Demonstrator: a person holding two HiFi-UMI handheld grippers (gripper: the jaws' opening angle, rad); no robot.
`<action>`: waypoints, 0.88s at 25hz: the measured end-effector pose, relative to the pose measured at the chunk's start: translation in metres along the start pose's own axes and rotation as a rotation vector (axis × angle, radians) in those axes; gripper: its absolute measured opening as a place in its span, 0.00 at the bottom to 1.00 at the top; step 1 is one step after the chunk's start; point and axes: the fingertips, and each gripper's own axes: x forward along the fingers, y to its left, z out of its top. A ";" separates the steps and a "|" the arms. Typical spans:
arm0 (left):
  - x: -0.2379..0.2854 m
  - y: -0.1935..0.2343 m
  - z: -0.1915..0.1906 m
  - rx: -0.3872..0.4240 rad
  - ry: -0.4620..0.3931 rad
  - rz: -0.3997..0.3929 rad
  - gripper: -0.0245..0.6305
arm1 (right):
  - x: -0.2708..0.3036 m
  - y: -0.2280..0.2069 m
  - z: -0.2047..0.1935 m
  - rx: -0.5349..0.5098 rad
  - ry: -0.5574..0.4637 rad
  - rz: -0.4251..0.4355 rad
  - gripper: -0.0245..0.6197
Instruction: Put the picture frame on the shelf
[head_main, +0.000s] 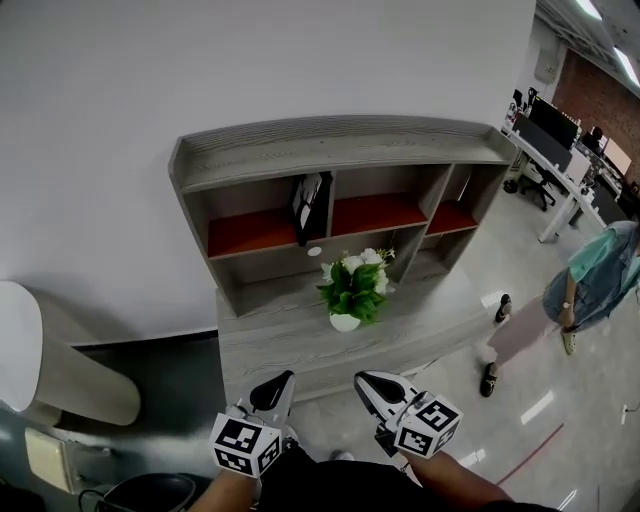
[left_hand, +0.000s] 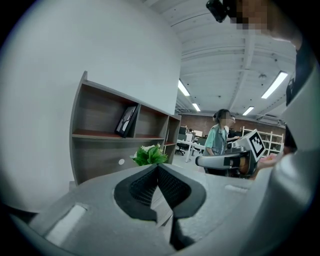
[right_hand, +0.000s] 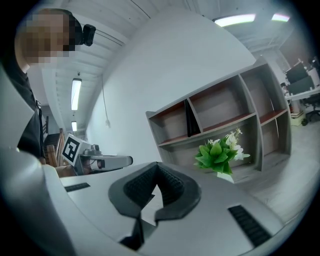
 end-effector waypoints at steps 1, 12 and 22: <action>-0.001 -0.003 -0.001 0.002 -0.001 0.005 0.05 | -0.003 0.001 -0.002 -0.003 0.001 0.006 0.06; -0.014 -0.028 -0.012 0.009 -0.012 0.037 0.05 | -0.024 0.010 -0.013 -0.019 0.008 0.038 0.06; -0.018 -0.035 -0.011 0.021 -0.019 0.045 0.05 | -0.030 0.011 -0.011 -0.020 -0.001 0.044 0.06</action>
